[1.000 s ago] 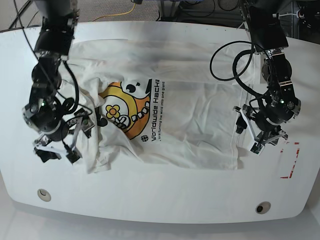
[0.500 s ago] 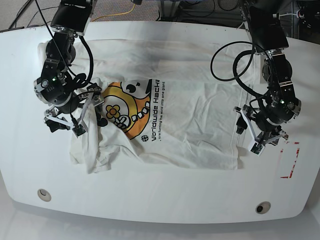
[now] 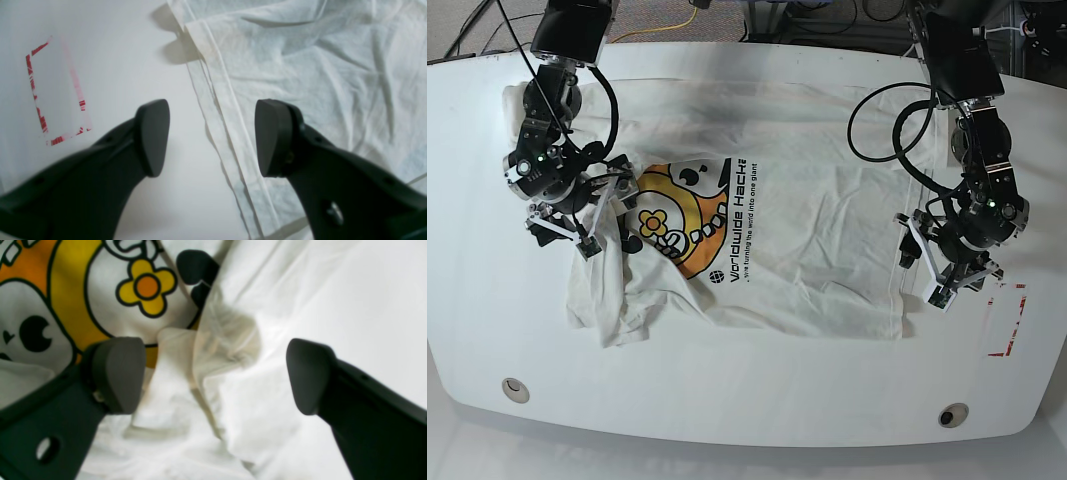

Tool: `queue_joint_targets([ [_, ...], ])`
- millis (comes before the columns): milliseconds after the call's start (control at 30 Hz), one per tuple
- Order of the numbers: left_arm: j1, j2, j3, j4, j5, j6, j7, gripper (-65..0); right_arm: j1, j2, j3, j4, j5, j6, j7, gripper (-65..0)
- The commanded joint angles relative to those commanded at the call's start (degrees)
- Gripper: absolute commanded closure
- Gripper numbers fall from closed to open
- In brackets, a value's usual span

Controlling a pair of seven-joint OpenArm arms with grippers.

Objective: Layout the t-shirt on the table in an organized manner, then fold the t-shirt properly
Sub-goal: 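Move the right gripper over the shirt's shoulder edge beside the print, then lower the right gripper and pinch the shirt fabric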

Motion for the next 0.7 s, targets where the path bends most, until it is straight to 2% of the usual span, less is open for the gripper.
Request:
queue_joint_targets([
  [300,0.0,0.0,0.0,0.0,0.0,0.0,0.0,-37.9,2.11,0.79,5.36,-6.77,4.04,0.0,0.44,-60.7],
  [700,0.0,0.0,0.0,0.0,0.0,0.0,0.0,-37.9,4.22,0.7,5.98,-8.44,4.04,0.0,0.44,-60.6],
])
